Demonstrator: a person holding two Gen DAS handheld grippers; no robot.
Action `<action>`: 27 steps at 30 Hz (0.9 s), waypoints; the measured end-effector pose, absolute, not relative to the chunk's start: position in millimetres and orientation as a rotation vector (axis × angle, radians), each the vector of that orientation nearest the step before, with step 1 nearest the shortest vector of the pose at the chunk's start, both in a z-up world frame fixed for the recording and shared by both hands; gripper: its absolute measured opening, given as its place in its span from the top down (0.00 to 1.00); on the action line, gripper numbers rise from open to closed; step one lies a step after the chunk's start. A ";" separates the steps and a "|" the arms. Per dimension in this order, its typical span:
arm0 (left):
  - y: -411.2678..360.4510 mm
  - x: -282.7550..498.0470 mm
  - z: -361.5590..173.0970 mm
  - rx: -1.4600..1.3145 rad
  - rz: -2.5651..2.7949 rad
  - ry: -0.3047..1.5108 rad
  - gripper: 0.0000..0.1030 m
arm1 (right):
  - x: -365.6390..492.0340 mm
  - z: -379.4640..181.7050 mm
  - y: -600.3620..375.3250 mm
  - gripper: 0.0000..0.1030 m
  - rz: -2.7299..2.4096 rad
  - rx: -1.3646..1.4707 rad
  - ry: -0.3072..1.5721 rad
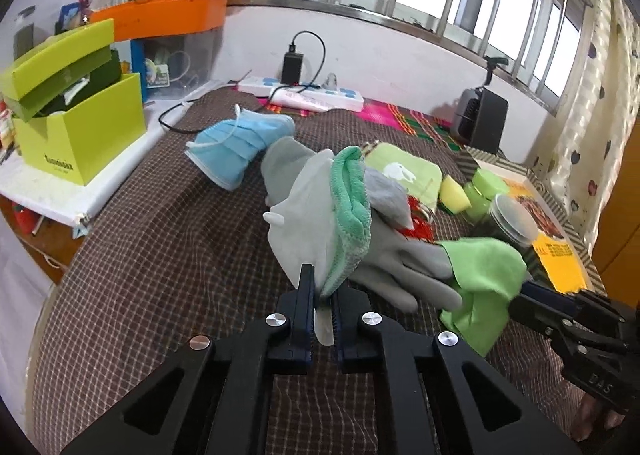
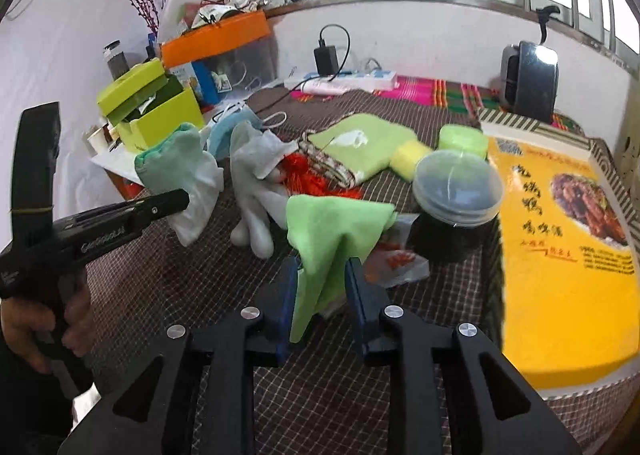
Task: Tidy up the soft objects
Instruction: 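Close left gripper on the white green-cuffed glove while right gripper grasps the light green cloth, then lift both held items and carry them over the yellow food box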
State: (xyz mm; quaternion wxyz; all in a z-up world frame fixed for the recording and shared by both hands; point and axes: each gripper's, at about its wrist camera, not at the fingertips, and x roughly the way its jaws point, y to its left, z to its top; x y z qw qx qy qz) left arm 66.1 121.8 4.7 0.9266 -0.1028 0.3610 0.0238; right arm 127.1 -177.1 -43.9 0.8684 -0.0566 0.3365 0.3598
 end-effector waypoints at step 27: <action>97.2 31.2 28.5 -0.182 0.007 0.703 0.93 | 80.6 25.0 -224.9 0.99 0.821 -0.027 0.458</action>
